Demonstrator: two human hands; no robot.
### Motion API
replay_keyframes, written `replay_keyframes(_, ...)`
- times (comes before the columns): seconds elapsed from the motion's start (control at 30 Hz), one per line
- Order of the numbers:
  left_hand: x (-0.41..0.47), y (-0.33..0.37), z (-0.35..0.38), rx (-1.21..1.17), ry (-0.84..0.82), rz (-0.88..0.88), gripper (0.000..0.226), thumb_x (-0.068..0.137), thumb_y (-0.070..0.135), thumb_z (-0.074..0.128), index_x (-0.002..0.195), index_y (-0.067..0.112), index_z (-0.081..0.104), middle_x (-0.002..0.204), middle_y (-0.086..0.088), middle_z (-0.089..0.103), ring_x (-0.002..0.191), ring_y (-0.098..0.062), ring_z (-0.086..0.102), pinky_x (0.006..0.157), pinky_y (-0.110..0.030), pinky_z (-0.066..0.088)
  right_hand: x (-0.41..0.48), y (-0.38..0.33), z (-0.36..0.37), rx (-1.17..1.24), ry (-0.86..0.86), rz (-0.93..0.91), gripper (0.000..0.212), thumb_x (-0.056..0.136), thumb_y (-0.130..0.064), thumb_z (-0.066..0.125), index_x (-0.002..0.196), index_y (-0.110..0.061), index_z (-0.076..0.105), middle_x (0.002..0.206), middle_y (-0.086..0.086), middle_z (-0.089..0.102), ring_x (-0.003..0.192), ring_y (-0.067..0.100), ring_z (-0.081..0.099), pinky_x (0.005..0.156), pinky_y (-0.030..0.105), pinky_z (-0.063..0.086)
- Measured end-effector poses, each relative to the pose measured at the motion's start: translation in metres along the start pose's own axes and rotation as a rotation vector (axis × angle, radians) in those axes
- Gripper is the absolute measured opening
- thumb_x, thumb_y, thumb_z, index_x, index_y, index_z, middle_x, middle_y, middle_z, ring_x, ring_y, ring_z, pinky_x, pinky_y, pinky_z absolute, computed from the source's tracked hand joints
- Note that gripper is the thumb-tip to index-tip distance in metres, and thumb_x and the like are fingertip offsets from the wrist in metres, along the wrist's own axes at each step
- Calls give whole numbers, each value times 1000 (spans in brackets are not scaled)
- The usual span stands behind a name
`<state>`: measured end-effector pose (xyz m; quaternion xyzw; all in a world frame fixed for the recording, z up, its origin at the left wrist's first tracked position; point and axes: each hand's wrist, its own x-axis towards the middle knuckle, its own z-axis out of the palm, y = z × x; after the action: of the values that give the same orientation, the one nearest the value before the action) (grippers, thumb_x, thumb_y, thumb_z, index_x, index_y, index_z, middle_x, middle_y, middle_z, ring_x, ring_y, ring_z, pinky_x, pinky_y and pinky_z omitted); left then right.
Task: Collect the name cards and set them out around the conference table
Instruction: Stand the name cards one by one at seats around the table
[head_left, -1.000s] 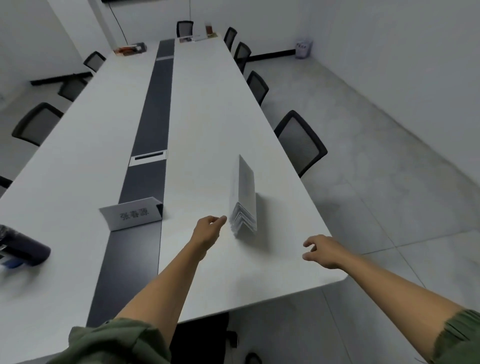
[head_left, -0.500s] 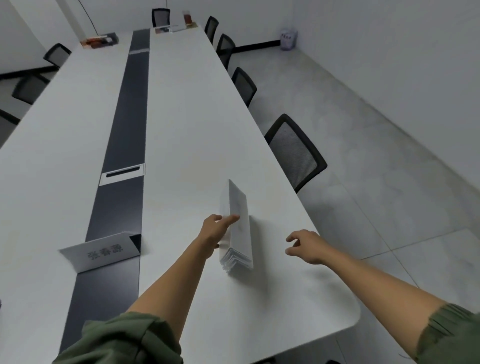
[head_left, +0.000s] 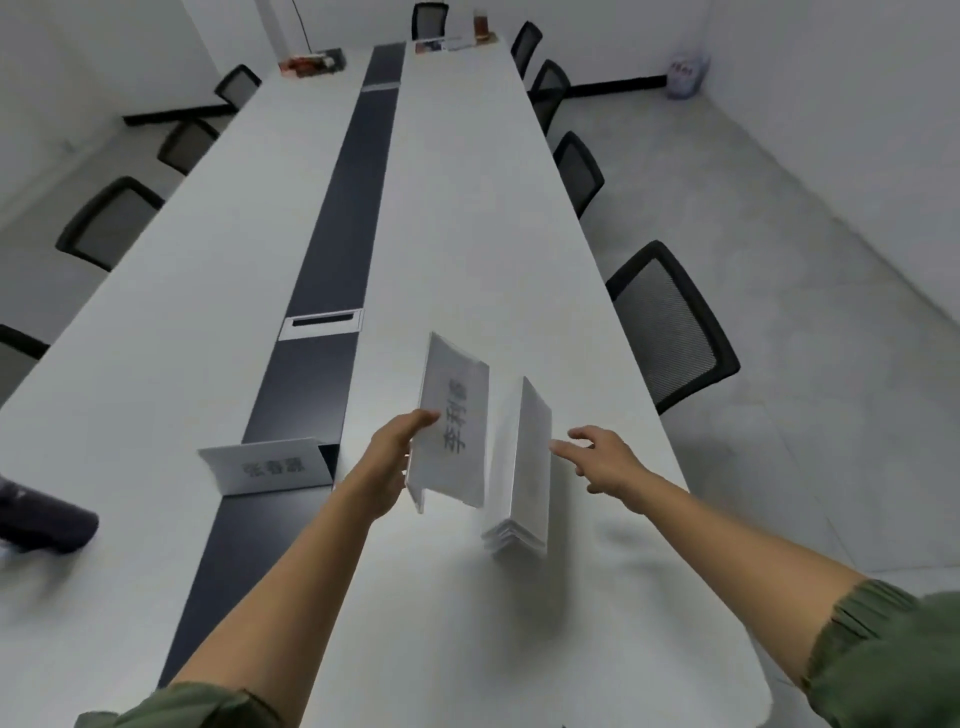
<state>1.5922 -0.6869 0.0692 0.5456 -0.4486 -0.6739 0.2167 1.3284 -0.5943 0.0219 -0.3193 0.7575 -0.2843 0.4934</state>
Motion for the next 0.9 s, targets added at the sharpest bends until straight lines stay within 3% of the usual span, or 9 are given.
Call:
replay_keyframes(0.1,-8,-14,-23,-35,89,-31,50,81,46,62,120,14,61,117,-14,67,114,-37,57,104,-54,41,1,-16,28,99,-61,55,99,71,-70,67,149,-23,28,144,1,43,116,25,50,83,43,49)
replay_keyframes(0.2,-18,-32,-35,-61,160,-85,44,84,43,62,117,15,64,113,-13,69,109,-35,60,100,-50,45,3,-24,52,160,-77,119,114,60,-73,71,152,-27,21,151,-3,36,129,28,44,89,46,45)
replay_keyframes(0.37,-26,-52,-45,-86,195,-122,47,75,47,67,112,17,67,108,-11,71,108,-35,62,102,-53,44,13,-23,67,192,-9,168,105,65,-47,79,150,-20,24,143,-1,43,120,25,50,90,41,47)
replay_keyframes(0.47,-25,-52,-44,-100,200,-99,54,67,50,69,110,18,67,107,-11,71,106,-35,62,101,-53,44,13,-25,63,270,-10,160,99,63,-40,80,147,-18,31,133,1,50,113,26,54,83,38,48)
replay_keyframes(0.6,-20,-34,-39,-89,183,-28,48,74,50,66,110,17,66,107,-11,70,103,-33,62,99,-51,45,5,-32,44,390,-77,139,85,55,-41,79,132,-21,51,124,6,61,108,29,60,82,41,53)
replay_keyframes(0.67,-17,-16,-29,-97,145,35,40,81,46,63,108,17,66,105,-12,70,97,-32,63,93,-48,46,-2,-39,24,428,-98,95,75,52,-43,77,121,-22,59,116,7,66,96,26,64,67,36,55)
replay_keyframes(0.8,-12,28,8,-108,17,139,51,74,49,59,113,16,63,105,-16,66,91,-32,60,87,-46,45,-13,-47,-31,473,-49,14,57,61,-47,70,111,-19,64,96,7,72,78,24,65,62,32,52)
replay_keyframes(0.9,-6,56,53,-108,-75,200,56,75,48,56,119,14,59,108,-19,62,94,-34,57,91,-50,43,-20,-42,-85,504,10,-9,65,60,-50,68,114,-14,65,99,12,72,79,27,64,63,31,50)
